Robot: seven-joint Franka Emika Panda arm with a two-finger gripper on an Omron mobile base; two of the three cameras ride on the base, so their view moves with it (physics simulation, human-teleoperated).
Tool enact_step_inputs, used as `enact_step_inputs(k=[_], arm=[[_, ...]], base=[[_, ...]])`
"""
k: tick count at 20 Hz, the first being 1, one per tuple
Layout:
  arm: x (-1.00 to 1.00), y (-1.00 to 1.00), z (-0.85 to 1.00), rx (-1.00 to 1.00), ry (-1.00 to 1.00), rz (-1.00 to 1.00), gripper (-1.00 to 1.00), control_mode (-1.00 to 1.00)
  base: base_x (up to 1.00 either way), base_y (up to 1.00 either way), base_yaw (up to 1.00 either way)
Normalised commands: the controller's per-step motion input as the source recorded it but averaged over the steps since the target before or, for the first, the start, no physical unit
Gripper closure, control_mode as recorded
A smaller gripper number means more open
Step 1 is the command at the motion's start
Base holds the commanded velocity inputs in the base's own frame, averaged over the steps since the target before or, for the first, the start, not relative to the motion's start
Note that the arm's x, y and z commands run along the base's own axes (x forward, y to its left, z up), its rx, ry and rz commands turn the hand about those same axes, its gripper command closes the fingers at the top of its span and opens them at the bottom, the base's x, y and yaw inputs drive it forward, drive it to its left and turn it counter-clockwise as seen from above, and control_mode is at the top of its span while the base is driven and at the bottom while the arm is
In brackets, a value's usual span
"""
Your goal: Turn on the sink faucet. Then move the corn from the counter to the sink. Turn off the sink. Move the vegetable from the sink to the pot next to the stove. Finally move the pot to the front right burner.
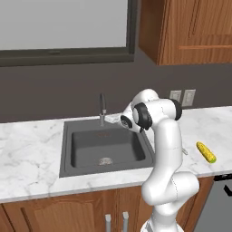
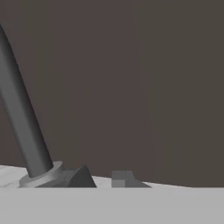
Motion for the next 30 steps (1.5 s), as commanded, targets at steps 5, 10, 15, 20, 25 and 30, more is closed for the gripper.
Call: enact_step_inputs(k=[5,10,15,20,25,30], arm=[[-0.05,-0.74,-0.47,0.05,0.07,0.0,1.0,-1.0],[-0.07,-0.73,-0.5,0.05,0.07,0.0,1.0,-1.0],[-0.09,-0.73,-0.53,0.05,0.06,0.0,1.0,-1.0],[-0.1,-0.74,-0.58,0.05,0.07,0.0,1.0,-1.0],[-0.13,-0.77,-0.6,0.05,0.07,-0.01,1.0,-1.0],[-0.17,-0.79,-0.62,0.06,0.05,-0.02,1.0,-1.0]], base=[[0.0,0.0,0.0],[0.0,0.0,0.0],[0.0,0.0,0.0],[0.0,0.0,0.0],[0.0,0.0,0.0],[0.0,0.0,0.0]])
